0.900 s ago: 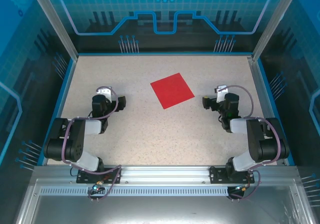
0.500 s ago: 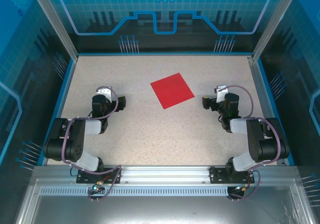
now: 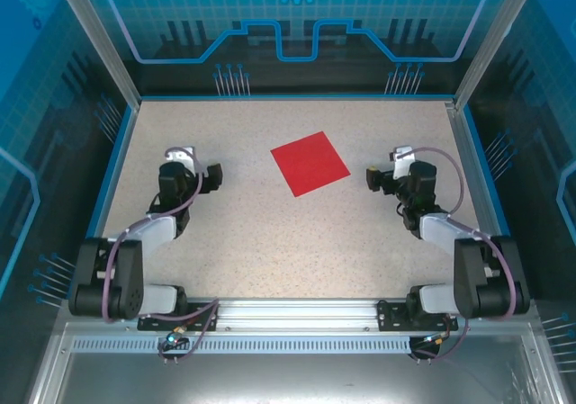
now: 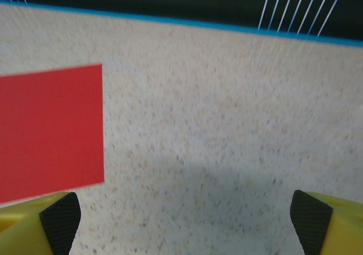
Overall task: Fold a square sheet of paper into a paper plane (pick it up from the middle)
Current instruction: Move the square sheet of paper to the center of the table.
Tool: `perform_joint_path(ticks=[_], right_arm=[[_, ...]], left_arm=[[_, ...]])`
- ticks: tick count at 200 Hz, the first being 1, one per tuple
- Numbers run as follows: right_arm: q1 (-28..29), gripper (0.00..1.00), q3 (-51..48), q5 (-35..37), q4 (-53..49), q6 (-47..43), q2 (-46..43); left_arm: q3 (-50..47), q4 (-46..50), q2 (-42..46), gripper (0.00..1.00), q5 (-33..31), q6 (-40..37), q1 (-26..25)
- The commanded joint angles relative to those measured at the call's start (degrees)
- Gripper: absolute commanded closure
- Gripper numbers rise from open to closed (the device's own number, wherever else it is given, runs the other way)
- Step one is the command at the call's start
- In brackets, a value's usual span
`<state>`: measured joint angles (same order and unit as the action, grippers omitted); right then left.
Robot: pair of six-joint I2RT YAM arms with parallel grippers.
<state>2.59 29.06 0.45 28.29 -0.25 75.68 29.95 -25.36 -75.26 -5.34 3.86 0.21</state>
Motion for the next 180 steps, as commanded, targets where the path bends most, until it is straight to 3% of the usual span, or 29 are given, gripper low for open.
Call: perform_joint_path(ticks=[1,31,70,126,180], right_arm=[[1.3,0.01,4.9,-3.7,-10.9,0.8,-4.0],[5.0,0.01,11.8,-6.9,-23.2,3.5,-5.1],[12.8,0.01,20.8,-6.5,-32.6,6.8,0.1],[22.5,0.01,36.5,0.0,-43.6,12.1,14.6],[25.2,0.01,49.3,1.7,-50.2,15.1,29.2]], left_arm=[[6.3,15.4,3.9,0.01,0.3,5.7,-0.2],[14.3,31.8,5.2,0.01,8.0,11.9,-0.4],[20.1,42.3,2.0,0.01,20.4,16.5,-2.1],[21.3,43.1,-1.0,0.01,28.2,19.1,-5.4],[23.7,43.5,-5.7,0.01,28.9,19.5,-8.2]])
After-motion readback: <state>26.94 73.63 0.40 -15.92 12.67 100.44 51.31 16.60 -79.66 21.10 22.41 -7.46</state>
